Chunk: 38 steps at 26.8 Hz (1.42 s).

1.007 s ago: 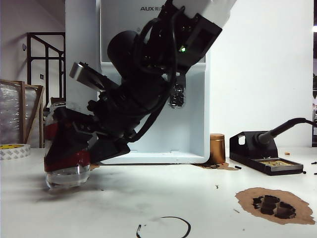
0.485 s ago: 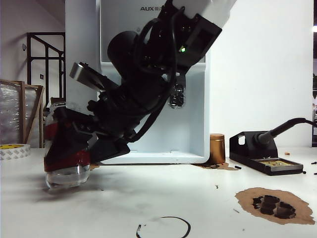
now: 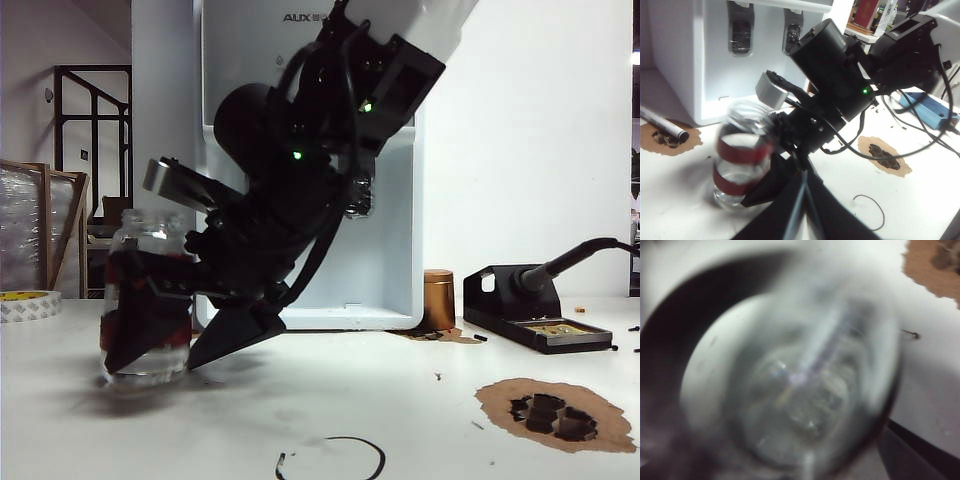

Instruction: Pick up the water bottle with two loops of red belts, then reach the front water dispenser and gently press the gray-black baffle horizontally to get a little water.

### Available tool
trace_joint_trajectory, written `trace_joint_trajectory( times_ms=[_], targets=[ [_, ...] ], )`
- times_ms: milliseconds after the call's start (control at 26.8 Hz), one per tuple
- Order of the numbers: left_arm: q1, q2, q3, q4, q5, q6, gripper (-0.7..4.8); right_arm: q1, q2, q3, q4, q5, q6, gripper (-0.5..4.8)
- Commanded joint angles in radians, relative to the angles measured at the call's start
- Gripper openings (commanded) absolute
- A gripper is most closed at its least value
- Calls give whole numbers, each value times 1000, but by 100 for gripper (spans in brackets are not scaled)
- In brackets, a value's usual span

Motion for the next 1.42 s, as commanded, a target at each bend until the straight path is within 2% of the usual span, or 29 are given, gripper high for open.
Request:
trace_joint_trajectory(
  times_ms=[37, 448, 597, 783, 1418],
  targets=[
    [0, 2, 0, 9, 2, 4, -4, 3, 10, -5, -79, 17, 9, 479],
    [0, 2, 0, 9, 3, 4, -4, 3, 10, -5, -143, 17, -4, 479],
    [0, 2, 0, 9, 3, 4, -4, 2, 5, -7, -170, 62, -22, 479],
    [0, 2, 0, 9, 3, 4, -4, -12, -60, -7, -157, 102, -29, 479],
    [0, 2, 0, 9, 3, 4, -4, -72, -204, -49, -235, 128, -77, 479]
  ],
)
